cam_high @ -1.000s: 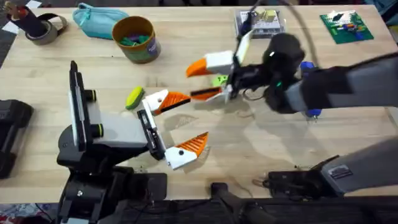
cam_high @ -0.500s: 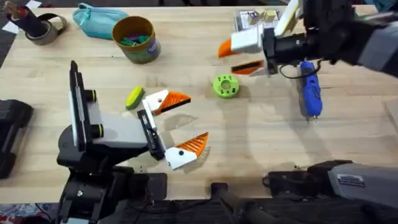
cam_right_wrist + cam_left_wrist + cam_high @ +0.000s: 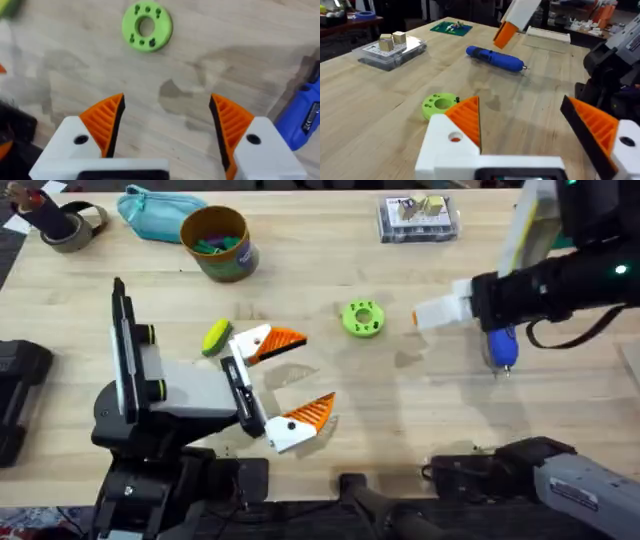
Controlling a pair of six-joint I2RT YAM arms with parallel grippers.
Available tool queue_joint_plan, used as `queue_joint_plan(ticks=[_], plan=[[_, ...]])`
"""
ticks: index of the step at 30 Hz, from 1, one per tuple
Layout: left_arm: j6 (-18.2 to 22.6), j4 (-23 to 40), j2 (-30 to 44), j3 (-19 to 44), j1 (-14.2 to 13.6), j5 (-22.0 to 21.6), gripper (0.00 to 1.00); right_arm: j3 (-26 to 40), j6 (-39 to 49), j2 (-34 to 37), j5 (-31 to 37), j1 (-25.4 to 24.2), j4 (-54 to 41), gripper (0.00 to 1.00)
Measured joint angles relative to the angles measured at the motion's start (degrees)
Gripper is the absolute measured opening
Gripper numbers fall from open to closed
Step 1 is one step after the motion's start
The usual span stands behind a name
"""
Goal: Pick up the gripper from the table and insert it into the empty holder that is missing its gripper. Then pick up a screw, insert it into the mounting hole, and use the screwdriver to tighten it. Finally, clean up the table by picking up the vegetable and placing it into the bucket.
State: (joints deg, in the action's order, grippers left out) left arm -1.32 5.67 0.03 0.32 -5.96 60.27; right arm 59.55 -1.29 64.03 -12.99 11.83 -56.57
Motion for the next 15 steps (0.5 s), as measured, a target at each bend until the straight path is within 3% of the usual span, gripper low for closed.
queue_joint_plan(ticks=[10, 15], plan=[[0.0, 0.0, 0.0, 0.0, 0.0, 0.0, 0.986, 0.0, 4.21, 0.22, 5.0, 13.65, -6.16, 0.996], [0.0, 0.01, 0.0, 0.0, 0.0, 0.0, 0.986, 0.0, 2.35, 0.22, 8.6, 16.15, -6.18, 0.996]])
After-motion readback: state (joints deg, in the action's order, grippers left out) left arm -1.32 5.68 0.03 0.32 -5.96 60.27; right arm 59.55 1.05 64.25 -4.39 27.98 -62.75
